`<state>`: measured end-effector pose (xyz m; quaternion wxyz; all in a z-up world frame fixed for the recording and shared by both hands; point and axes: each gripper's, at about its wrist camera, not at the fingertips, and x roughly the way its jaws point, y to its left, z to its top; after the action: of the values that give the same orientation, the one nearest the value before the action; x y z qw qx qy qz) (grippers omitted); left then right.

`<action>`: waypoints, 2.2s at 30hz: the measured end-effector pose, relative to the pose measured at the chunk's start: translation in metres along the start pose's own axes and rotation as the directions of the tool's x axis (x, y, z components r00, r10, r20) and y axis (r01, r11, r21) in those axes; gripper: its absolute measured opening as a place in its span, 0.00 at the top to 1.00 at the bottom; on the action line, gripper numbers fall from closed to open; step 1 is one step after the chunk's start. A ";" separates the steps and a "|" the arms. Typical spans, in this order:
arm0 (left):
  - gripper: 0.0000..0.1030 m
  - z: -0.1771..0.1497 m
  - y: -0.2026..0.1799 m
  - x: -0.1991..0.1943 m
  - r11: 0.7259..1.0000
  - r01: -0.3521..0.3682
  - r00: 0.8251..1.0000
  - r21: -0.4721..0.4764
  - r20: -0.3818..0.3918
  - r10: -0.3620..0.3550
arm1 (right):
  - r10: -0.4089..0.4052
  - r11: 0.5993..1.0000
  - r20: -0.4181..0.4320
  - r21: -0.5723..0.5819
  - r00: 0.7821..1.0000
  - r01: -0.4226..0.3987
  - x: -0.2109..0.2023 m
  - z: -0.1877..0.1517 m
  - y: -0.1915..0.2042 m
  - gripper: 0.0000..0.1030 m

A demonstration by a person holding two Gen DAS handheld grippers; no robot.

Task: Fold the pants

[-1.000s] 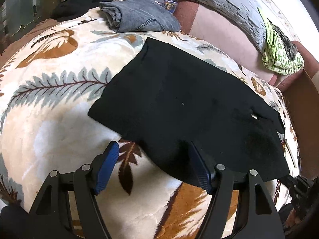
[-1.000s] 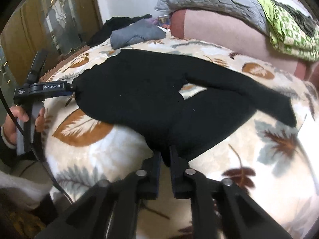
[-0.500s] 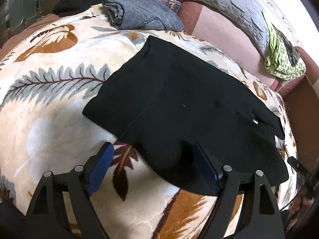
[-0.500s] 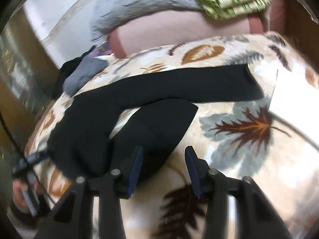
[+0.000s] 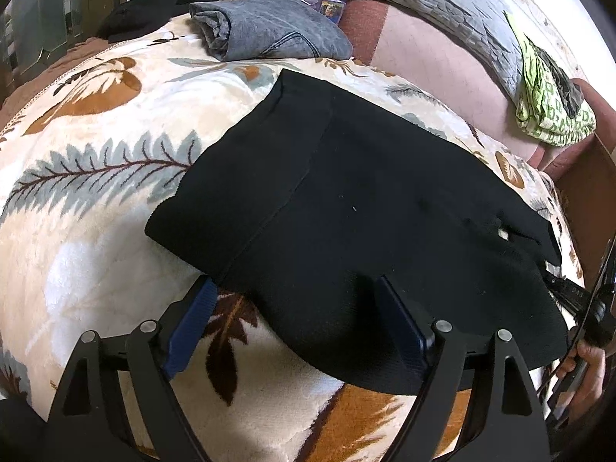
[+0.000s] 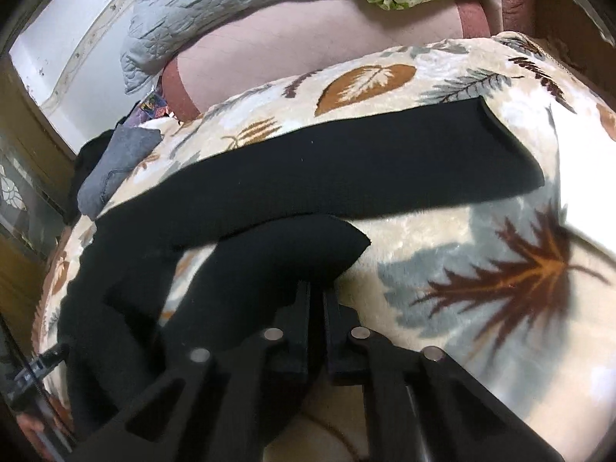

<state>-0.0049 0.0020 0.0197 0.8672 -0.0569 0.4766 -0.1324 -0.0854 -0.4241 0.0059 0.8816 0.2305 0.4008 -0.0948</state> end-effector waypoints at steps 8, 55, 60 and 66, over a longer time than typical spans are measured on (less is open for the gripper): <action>0.17 0.000 0.002 -0.001 1.000 0.013 1.000 -0.011 0.001 -0.013 | -0.076 0.997 0.162 0.000 0.984 0.077 -0.095 -0.020 -0.017 0.96; 0.17 0.001 0.013 -0.010 0.995 -0.092 0.995 0.041 -0.024 0.093 | -0.308 0.951 0.044 0.009 0.950 0.308 -0.094 -0.022 -0.061 0.65; 0.17 -0.002 0.016 -0.014 0.993 -0.107 0.994 0.051 -0.029 0.109 | -0.198 0.976 0.054 -0.081 0.979 0.202 -0.087 -0.015 -0.013 0.54; 0.17 -0.003 0.018 -0.027 0.988 -0.137 0.990 0.071 -0.016 0.138 | -0.106 0.975 0.050 -0.190 0.993 0.114 -0.067 -0.010 0.040 0.52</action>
<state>-0.0181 0.0271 0.0362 0.8708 0.0076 0.4834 -0.0892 -0.1224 -0.3857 0.0638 0.9010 0.1198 0.4025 -0.1088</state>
